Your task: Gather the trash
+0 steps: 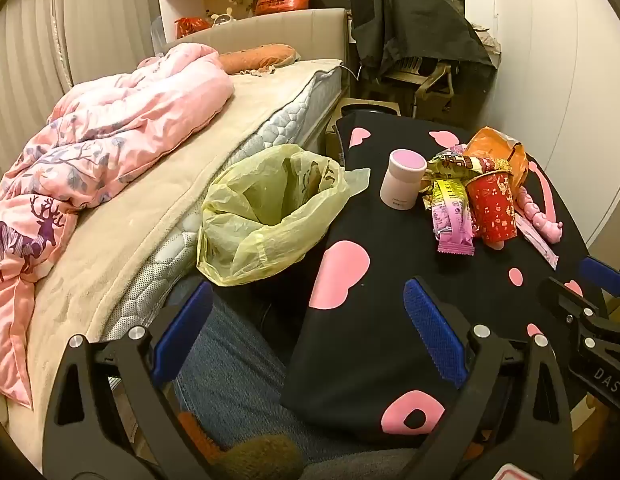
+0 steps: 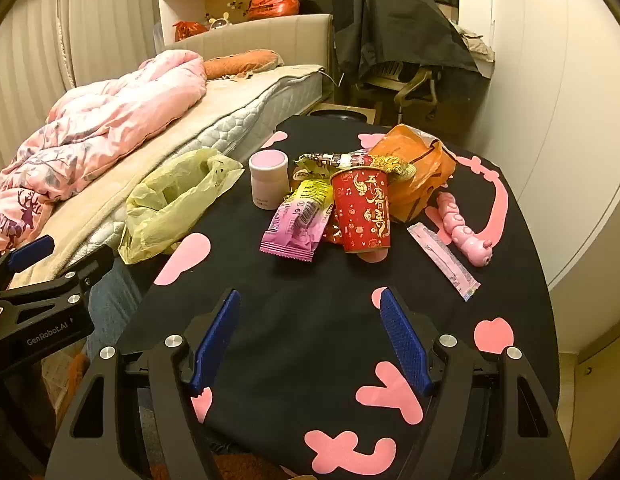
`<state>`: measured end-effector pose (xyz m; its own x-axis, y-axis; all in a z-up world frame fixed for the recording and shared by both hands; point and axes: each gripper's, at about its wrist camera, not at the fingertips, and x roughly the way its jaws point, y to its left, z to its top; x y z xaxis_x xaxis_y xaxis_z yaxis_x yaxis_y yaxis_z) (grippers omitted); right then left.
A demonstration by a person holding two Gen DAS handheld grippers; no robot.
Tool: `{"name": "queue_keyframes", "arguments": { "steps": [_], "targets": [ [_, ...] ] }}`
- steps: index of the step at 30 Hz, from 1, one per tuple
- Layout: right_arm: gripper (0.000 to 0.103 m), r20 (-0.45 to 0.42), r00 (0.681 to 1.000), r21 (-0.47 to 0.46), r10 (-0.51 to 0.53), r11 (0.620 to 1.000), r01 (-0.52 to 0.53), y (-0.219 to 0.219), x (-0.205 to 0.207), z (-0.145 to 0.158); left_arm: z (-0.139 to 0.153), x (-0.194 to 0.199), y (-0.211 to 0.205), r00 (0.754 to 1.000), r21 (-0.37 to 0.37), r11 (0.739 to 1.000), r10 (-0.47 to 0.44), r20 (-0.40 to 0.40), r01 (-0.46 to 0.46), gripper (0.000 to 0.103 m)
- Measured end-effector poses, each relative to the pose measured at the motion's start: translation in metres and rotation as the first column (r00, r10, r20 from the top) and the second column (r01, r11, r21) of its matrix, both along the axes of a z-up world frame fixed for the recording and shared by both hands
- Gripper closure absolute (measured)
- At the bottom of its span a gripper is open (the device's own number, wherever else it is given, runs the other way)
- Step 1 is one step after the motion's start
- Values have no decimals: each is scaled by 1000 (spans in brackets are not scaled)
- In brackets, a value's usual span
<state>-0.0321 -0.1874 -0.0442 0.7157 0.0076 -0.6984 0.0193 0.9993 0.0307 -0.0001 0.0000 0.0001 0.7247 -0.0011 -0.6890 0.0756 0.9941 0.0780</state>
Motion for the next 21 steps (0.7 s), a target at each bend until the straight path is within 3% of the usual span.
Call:
{"name": "queue_keyframes", "arguments": {
  "steps": [21],
  "targets": [
    [35,-13,1000,6,-3,1000,3,-3,0,-3,-5,-1,-2,1000,1,1000,-2,-11,2,11]
  ]
}}
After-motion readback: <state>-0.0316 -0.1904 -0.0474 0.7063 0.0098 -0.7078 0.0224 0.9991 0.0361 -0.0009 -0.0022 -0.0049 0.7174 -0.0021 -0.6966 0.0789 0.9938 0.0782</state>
